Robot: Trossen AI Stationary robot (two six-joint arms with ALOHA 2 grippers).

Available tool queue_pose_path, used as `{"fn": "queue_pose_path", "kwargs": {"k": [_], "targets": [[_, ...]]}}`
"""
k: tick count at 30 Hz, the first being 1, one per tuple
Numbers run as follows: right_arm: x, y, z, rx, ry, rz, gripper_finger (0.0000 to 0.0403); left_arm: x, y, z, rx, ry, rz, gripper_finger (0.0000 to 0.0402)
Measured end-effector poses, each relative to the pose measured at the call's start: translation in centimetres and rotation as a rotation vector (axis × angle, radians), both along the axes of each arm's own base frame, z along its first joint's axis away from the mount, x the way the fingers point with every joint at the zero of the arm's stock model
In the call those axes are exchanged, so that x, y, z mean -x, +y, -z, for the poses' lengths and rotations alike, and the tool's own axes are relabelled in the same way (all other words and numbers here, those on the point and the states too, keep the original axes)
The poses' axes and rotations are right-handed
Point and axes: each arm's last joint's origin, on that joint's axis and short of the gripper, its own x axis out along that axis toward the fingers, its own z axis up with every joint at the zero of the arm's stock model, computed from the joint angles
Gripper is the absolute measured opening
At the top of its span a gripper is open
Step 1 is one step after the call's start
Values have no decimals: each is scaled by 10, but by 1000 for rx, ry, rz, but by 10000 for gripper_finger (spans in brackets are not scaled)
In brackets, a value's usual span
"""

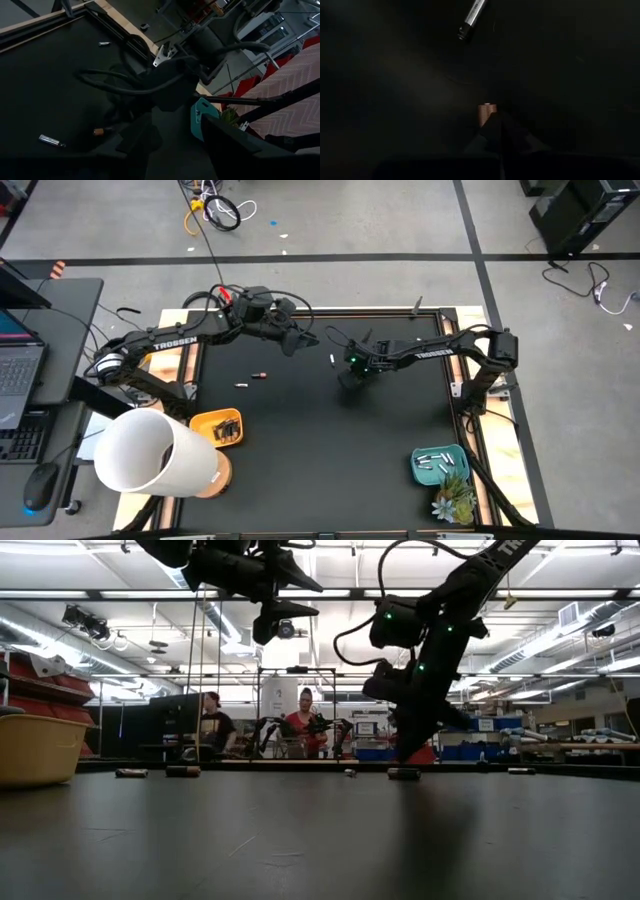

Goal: Sort batteries
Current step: Put the black battery into the yellow bin

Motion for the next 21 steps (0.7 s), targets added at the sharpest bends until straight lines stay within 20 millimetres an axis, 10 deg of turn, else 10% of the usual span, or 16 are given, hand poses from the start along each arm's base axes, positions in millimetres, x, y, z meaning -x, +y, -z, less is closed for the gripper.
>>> {"fn": "queue_pose_path", "kwargs": {"k": [9, 21], "targets": [[-1, 7, -12, -43, -63, -91, 9, 0, 0, 0, 16, -3, -5, 186], [-10, 18, -34, -191, -49, -128, 183, 0, 0, -1, 15, -8, -6, 186]]}}
